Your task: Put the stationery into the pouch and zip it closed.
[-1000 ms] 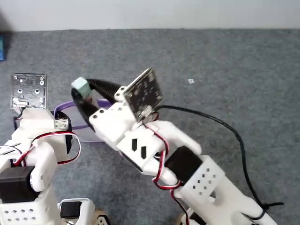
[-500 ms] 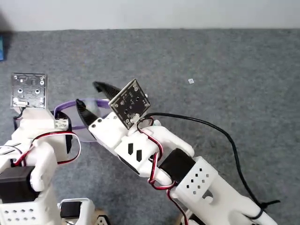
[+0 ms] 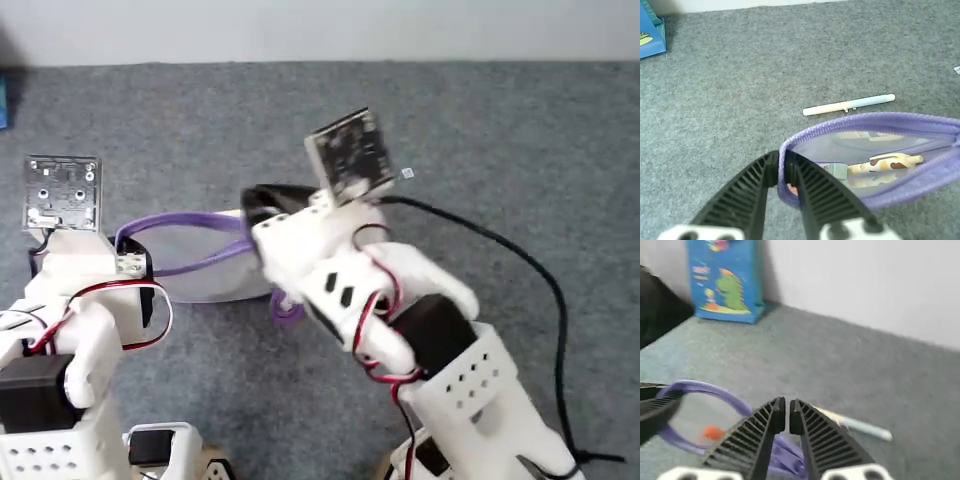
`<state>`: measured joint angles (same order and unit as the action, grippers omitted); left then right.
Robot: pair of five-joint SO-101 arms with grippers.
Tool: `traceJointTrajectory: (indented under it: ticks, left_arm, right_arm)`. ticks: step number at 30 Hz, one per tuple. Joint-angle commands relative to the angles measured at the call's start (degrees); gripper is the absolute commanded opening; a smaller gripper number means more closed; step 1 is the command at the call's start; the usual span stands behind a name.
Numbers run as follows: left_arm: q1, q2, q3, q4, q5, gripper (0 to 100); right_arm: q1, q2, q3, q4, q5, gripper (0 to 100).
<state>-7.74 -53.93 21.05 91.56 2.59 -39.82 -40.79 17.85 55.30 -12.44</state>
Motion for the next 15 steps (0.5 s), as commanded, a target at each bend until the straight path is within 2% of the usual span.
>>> traceJointTrajectory:
  ticks: [1, 12, 15]
  left_arm:
    - [0.5, 0.6, 1.9, -0.1, 0.4, 1]
    - [0.3, 0.6, 1.9, -0.1, 0.4, 1]
    - [0.3, 0.5, 1.9, 0.1, 0.4, 1]
  right_arm:
    - [4.4, -1.4, -3.1, 5.8, -4.6, 1.7]
    - [7.2, 6.1, -2.1, 17.2, -14.2, 2.4]
    - [8.0, 11.1, -2.2, 18.0, -15.7, 9.5]
